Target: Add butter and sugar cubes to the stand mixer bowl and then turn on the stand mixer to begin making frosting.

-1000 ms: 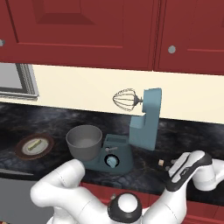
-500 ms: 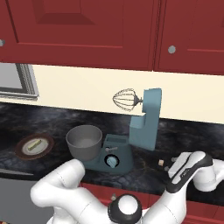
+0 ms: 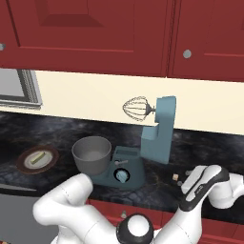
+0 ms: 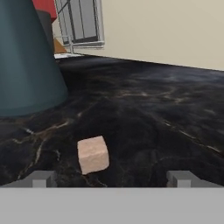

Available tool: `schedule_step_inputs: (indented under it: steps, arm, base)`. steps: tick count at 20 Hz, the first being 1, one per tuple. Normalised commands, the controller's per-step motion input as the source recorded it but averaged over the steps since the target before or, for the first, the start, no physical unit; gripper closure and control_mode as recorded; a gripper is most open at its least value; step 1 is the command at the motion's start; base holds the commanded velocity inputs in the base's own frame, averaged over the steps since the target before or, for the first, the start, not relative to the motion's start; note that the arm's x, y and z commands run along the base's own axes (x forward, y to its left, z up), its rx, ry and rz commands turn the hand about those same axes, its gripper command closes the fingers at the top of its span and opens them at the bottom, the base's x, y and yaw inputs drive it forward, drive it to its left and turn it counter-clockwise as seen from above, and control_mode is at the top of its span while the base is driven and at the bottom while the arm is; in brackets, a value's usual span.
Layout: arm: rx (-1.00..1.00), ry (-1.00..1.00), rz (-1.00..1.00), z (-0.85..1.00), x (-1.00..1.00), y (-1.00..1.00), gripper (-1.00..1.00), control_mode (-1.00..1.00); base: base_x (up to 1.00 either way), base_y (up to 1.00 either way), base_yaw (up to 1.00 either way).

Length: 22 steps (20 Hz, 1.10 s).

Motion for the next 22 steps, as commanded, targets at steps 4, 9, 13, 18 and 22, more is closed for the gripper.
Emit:
schedule_step_inputs:
  steps: [4,9,13,18,22]
  arm:
    - [0.03,0.03,0.00,-0.12,0.00,0.19,-1.00,-1.00]
    - [0.04,0.04,0.00,-0.08,0.00,0.22,-1.00,-1.00]
    - [0.03,0.00,0.00,-0.09,-0.03,0.24,-1.00,-1.00]
    - [0.03,0.00,0.00,-0.12,-0.01,0.17,-1.00,-1.00]
    - [0.02,0.00,0.00,-0.13,-0.02,0.20,-1.00,-1.00]
  base:
    - [0.00,0.00,0.00]
    - [0.00,0.00,0.00]
    - [0.00,0.00,0.00]
    - [0.00,0.00,0.00]
    - [0.00,0.00,0.00]
